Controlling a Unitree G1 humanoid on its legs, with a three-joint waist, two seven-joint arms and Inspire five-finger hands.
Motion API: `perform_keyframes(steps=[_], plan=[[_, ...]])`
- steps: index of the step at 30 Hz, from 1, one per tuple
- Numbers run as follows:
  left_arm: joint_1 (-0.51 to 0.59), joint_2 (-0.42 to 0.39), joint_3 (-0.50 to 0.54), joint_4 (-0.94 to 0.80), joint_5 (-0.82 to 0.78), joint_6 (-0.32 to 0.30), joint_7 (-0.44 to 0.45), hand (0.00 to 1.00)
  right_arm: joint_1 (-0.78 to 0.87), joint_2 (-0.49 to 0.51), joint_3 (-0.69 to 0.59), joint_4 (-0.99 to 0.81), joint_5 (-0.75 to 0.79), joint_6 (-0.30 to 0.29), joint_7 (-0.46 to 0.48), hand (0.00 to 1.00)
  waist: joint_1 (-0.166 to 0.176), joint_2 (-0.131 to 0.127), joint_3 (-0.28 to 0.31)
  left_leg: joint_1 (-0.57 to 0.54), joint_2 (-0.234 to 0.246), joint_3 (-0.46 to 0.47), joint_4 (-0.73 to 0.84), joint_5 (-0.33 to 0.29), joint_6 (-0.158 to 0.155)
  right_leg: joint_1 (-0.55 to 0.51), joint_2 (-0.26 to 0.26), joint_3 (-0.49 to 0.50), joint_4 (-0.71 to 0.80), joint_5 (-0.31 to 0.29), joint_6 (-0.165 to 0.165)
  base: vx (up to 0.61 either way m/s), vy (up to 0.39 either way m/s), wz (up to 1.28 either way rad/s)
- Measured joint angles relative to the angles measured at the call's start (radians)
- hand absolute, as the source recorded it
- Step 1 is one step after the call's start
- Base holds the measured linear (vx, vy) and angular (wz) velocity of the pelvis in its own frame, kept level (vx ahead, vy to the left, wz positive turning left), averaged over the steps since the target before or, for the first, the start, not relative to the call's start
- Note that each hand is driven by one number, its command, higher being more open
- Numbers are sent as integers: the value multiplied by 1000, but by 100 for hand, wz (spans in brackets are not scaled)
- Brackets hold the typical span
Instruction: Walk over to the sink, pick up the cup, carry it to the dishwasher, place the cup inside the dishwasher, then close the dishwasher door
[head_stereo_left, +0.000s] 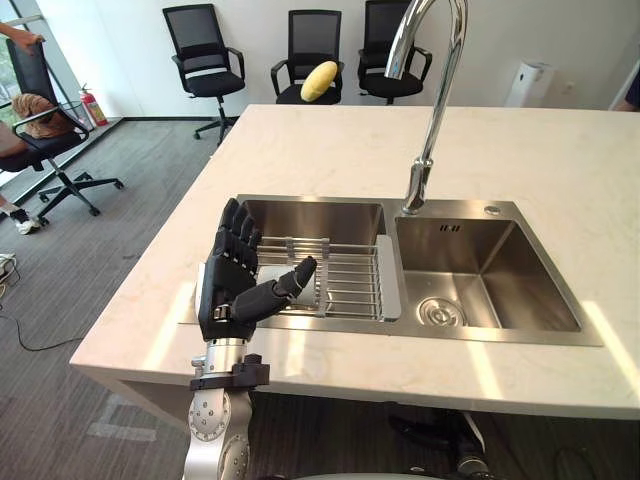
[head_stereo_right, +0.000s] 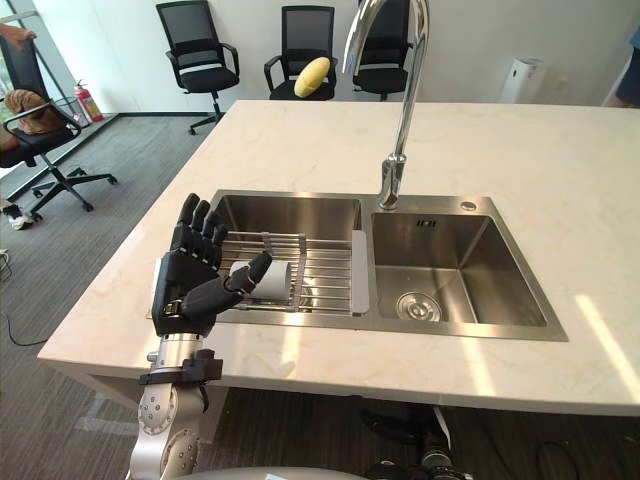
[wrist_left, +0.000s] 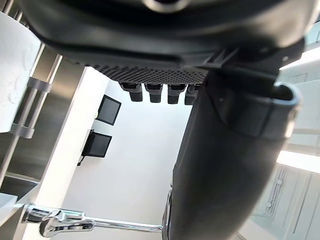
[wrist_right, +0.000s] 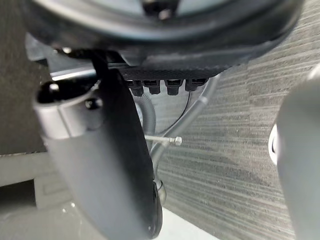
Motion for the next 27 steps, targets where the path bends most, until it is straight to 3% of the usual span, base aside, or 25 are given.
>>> perform_keyframes(steps=[1, 2, 4, 5, 6, 8, 12, 19, 27], plan=[[13, 2, 9, -26, 0, -1, -5, 100, 3, -1, 2, -3, -1, 1, 0, 100, 7, 1, -2, -45, 20, -6, 81, 10, 14, 13, 13, 1, -21, -3, 3, 46, -61, -11], [17, 2, 13, -44, 1, -5, -17, 100, 5, -2, 0, -10, 2, 1, -2, 100, 12, 2, -2, -76, 16, -4, 76, -19, 15, 16, 17, 4, -31, -4, 3, 52, -41, -10], [17, 3, 16, -62, 15, -9, -25, 100, 3, -10, 0, -13, 7, 3, -1, 100, 17, 1, -1, -101, -12, 11, -19, -78, 15, 15, 20, 26, -40, -3, 3, 118, 29, -23], [18, 2, 17, -62, 33, -10, -23, 100, 3, -20, 0, -14, 7, 3, -1, 100, 22, 6, -6, -92, -51, 9, -168, -64, 25, 7, 19, 45, -34, 3, 2, 167, 112, -48], [20, 2, 19, -62, 45, -12, -21, 100, 1, -24, 0, -11, 7, 5, -2, 100, 29, 17, -20, -66, -74, 4, -259, -57, 6, -8, 18, 71, -14, -6, 18, 145, 108, -50], [27, 6, 21, -61, 59, -9, -18, 100, -3, -14, -1, -13, 7, 12, 0, 100, 25, -4, -33, -28, -104, 22, -334, -46, -12, -27, 1, 109, -8, 6, 38, 190, 76, -35], [28, 11, -10, -61, 100, 5, 17, 100, 9, 6, -4, -9, 1, 13, 1, 100, 10, -13, -44, 38, -149, 43, -419, -34, -2, -8, -22, 168, -22, 6, 39, 130, 85, -5], [16, 48, -53, -28, 325, 57, 103, 100, 17, 42, -2, -1, -8, 12, 11, 100, 8, -22, -72, 72, -161, 43, -491, -2, -6, 22, -17, 175, -78, 17, 57, 32, 19, 3], [3, 84, -54, 35, 474, 137, 148, 100, 31, 41, -5, 18, -11, 12, 16, 100, -9, -31, -97, 87, -161, 44, -566, 48, -21, 27, 0, 174, -124, 44, 61, -63, -9, 0]])
